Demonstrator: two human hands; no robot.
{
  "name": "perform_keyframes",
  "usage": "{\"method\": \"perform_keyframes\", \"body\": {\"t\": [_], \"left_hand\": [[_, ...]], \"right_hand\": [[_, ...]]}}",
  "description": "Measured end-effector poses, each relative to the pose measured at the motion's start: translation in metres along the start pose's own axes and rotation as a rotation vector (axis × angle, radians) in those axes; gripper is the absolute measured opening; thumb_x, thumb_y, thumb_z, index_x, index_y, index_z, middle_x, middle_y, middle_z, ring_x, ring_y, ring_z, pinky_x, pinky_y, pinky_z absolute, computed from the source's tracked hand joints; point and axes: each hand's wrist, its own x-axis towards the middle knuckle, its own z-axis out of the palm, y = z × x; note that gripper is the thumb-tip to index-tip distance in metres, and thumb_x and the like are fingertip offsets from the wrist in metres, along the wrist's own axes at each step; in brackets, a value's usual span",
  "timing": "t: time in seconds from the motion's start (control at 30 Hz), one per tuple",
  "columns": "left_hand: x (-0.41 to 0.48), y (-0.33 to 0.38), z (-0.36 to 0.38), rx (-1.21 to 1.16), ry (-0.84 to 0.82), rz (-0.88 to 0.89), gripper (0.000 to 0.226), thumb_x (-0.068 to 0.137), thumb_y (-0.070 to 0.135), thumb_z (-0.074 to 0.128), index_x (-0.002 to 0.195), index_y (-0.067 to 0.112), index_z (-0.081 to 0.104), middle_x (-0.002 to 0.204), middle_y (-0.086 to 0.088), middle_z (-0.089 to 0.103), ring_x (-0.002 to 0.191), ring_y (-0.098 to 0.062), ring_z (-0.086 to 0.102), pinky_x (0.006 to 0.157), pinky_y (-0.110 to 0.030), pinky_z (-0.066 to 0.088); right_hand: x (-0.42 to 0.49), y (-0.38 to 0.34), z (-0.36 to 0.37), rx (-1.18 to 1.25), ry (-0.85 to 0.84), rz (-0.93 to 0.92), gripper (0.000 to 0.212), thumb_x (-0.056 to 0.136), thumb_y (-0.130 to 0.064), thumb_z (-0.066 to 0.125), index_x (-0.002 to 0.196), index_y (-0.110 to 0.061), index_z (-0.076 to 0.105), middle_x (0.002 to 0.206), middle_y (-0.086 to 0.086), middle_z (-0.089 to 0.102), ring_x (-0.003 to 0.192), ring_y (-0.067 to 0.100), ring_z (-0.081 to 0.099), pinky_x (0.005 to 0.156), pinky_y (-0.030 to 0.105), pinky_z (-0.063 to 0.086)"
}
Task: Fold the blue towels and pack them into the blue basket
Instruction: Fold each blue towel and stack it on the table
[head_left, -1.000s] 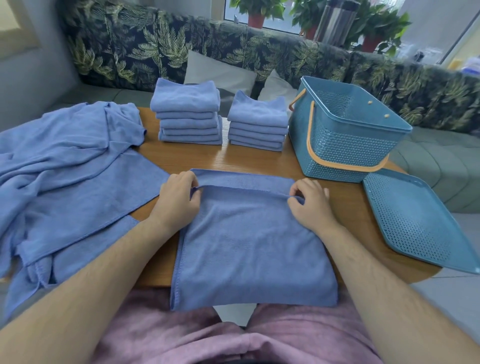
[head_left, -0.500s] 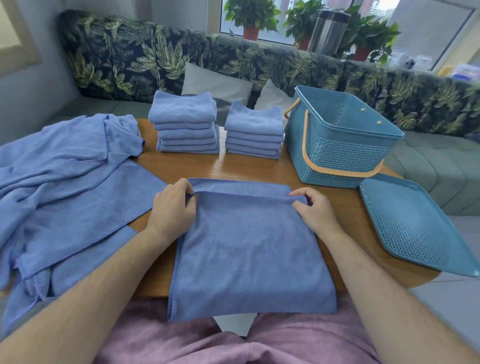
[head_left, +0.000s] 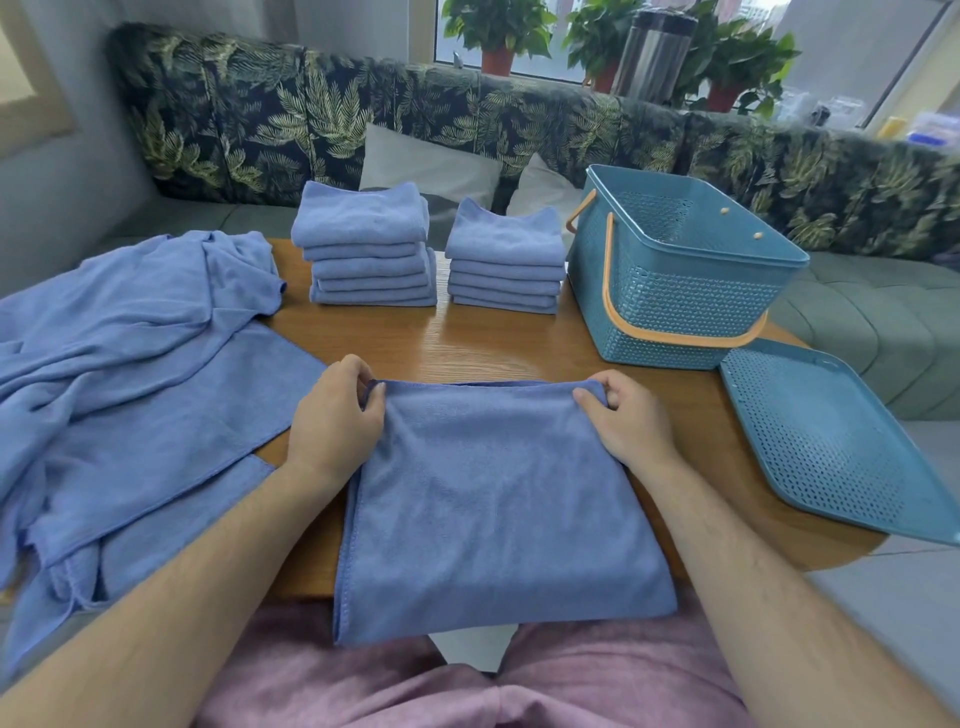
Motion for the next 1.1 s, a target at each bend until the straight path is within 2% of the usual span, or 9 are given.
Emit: {"method": "perform_keyframes", "body": {"t": [0.13, 0.23, 0.3, 0.47, 0.67, 0.77, 0.93, 1.0, 1.1], "left_hand": [[0.0019, -0.0025, 0.0023, 0.045, -0.03, -0.015, 0.009, 0.098, 0.027, 0.058, 0.096, 0.019, 0.057, 0.089, 0.005, 0.056, 0.071, -0.008, 0.052, 0.062, -0.025, 0.038], [0.0025, -0.0044, 0.0039, 0.096, -0.041, 0.01, 0.017, 0.099, 0.026, 0.057, 0.108, 0.014, 0.066, 0.096, 0.002, 0.055, 0.077, -0.012, 0.052, 0.074, -0.032, 0.046], [0.0027, -0.0042, 0.0034, 0.105, -0.057, 0.016, 0.017, 0.099, 0.026, 0.057, 0.103, 0.014, 0.068, 0.096, 0.002, 0.054, 0.079, -0.014, 0.054, 0.08, -0.038, 0.05], [0.0018, -0.0021, 0.0018, 0.083, -0.059, 0.006, 0.012, 0.098, 0.024, 0.057, 0.092, 0.015, 0.063, 0.096, 0.002, 0.052, 0.076, -0.015, 0.054, 0.078, -0.039, 0.05], [-0.0013, -0.0017, 0.0012, 0.008, -0.022, 0.044, 0.011, 0.101, 0.021, 0.053, 0.096, 0.012, 0.058, 0.104, -0.001, 0.046, 0.073, -0.018, 0.055, 0.07, -0.041, 0.052], [-0.0017, -0.0016, 0.0012, -0.019, -0.02, 0.058, 0.01, 0.102, 0.019, 0.051, 0.095, 0.013, 0.055, 0.103, 0.0, 0.047, 0.074, -0.017, 0.054, 0.071, -0.044, 0.053], [-0.0005, -0.0022, 0.0014, -0.024, -0.054, 0.052, 0.011, 0.102, 0.02, 0.049, 0.092, 0.018, 0.052, 0.088, 0.005, 0.054, 0.08, -0.014, 0.053, 0.078, -0.047, 0.05], [-0.0011, -0.0022, 0.0011, -0.022, -0.054, 0.055, 0.012, 0.102, 0.02, 0.048, 0.091, 0.019, 0.052, 0.088, 0.006, 0.054, 0.08, -0.013, 0.053, 0.079, -0.046, 0.049], [-0.001, -0.0012, 0.0011, -0.028, -0.06, 0.06, 0.012, 0.103, 0.019, 0.047, 0.092, 0.019, 0.052, 0.089, 0.006, 0.054, 0.081, -0.012, 0.053, 0.079, -0.043, 0.049]], "right_hand": [[-0.0007, -0.001, 0.0012, -0.098, -0.004, -0.011, 0.01, 0.09, -0.041, 0.064, 0.082, -0.035, 0.062, 0.064, -0.006, 0.063, 0.066, 0.009, 0.06, 0.066, 0.037, 0.051], [-0.0041, -0.002, 0.0006, -0.147, -0.042, -0.108, 0.007, 0.088, -0.038, 0.062, 0.083, -0.034, 0.06, 0.078, -0.014, 0.064, 0.075, 0.007, 0.061, 0.068, 0.039, 0.053], [-0.0037, -0.0006, 0.0016, -0.157, -0.053, -0.171, 0.004, 0.087, -0.035, 0.062, 0.084, -0.033, 0.061, 0.091, -0.016, 0.059, 0.082, 0.007, 0.06, 0.07, 0.039, 0.052], [0.0026, 0.0045, 0.0053, -0.194, -0.066, -0.191, 0.006, 0.09, -0.028, 0.063, 0.085, -0.029, 0.063, 0.092, -0.012, 0.058, 0.093, 0.014, 0.055, 0.08, 0.037, 0.048], [0.0022, 0.0041, 0.0036, -0.097, -0.014, -0.149, 0.008, 0.101, -0.022, 0.054, 0.093, -0.022, 0.057, 0.09, -0.01, 0.058, 0.087, 0.013, 0.055, 0.074, 0.032, 0.039], [-0.0008, -0.0004, 0.0011, -0.046, -0.023, -0.178, 0.007, 0.097, -0.019, 0.058, 0.091, -0.022, 0.057, 0.091, -0.01, 0.061, 0.087, 0.01, 0.056, 0.074, 0.032, 0.043], [0.002, 0.0017, 0.0027, -0.099, -0.108, -0.223, 0.007, 0.09, -0.02, 0.067, 0.094, -0.026, 0.065, 0.117, -0.016, 0.068, 0.111, 0.012, 0.058, 0.096, 0.037, 0.045], [0.0037, 0.0024, 0.0037, -0.102, -0.114, -0.219, 0.007, 0.089, -0.02, 0.067, 0.094, -0.026, 0.067, 0.114, -0.017, 0.069, 0.111, 0.012, 0.058, 0.097, 0.038, 0.045], [0.0021, 0.0031, 0.0041, -0.084, -0.088, -0.219, 0.007, 0.09, -0.018, 0.065, 0.088, -0.025, 0.064, 0.095, -0.016, 0.067, 0.094, 0.009, 0.058, 0.085, 0.038, 0.049]]}}
